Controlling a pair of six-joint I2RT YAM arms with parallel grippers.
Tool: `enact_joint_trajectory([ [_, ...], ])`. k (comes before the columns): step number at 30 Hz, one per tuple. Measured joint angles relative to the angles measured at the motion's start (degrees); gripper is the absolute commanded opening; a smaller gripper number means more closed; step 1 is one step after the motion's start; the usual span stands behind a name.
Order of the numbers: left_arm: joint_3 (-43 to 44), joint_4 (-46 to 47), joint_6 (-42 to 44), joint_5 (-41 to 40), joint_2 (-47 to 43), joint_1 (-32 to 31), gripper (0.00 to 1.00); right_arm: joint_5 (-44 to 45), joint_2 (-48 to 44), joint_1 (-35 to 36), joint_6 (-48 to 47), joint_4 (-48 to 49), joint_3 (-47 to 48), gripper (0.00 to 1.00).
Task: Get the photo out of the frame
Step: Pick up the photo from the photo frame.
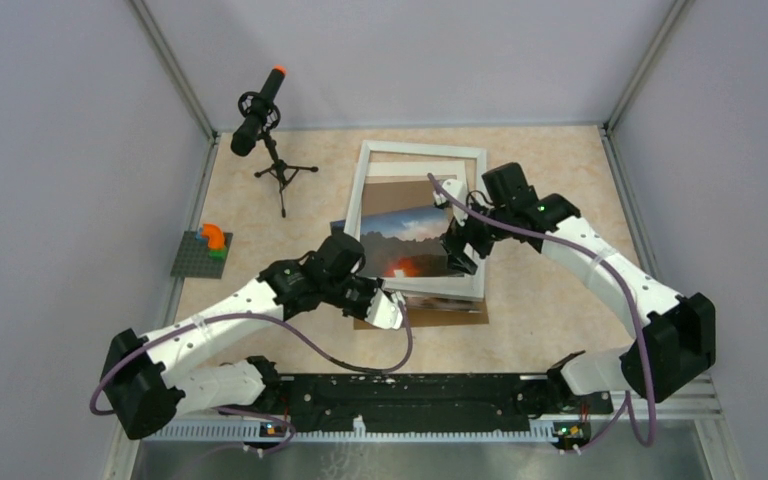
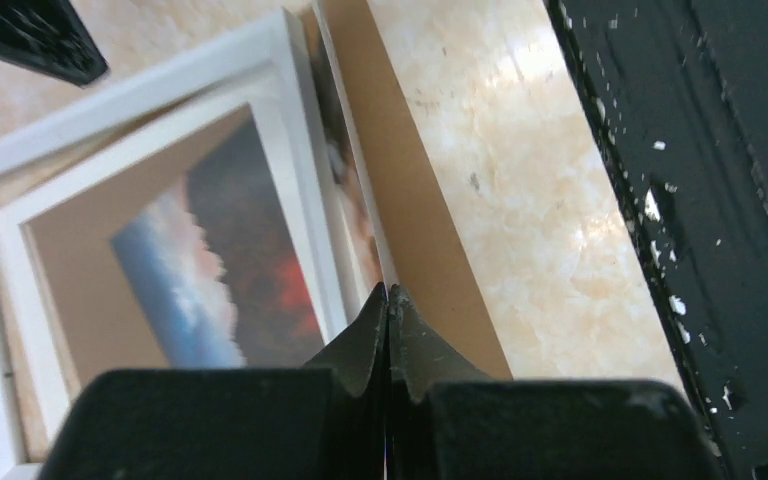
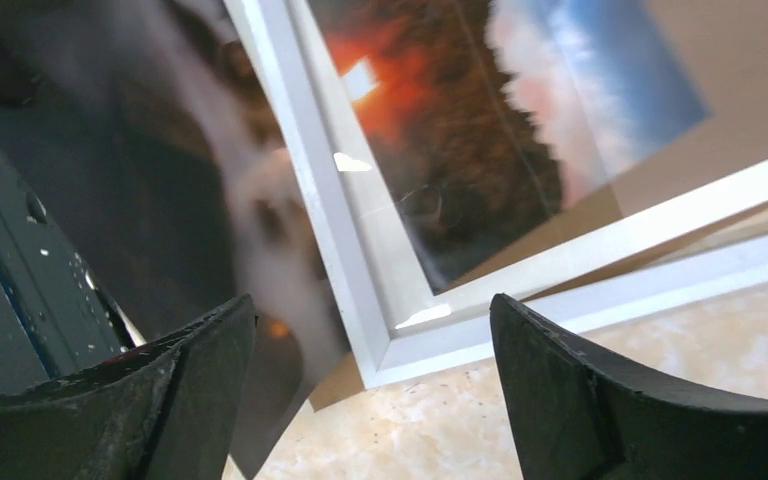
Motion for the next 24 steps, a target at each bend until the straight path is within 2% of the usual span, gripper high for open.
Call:
enact_joint_trajectory([
  [8,18.3,-10.8,-6.3,2.2,-1.3,0.0,0.00,0.7,-0.6,-6.7,3.1,-2.2,6.3,0.99],
  [14,31.1,-15.7,-7.6,-0.8,-0.9,0.0,0.00,2.2,-0.6,-13.0,6.8,-2.1,12.1,0.99],
  [18,39.1,-15.5,-8.4,-4.6,0.3,0.0,0.00,2.6,-0.6,-17.6,9.2,-1.0,16.1,0.99],
  [24,44.5,-9.8,-9.4,-10.8,1.3,0.0,0.00,2.6,-0.7,-22.1,12.0,0.6,19.1,0.99],
])
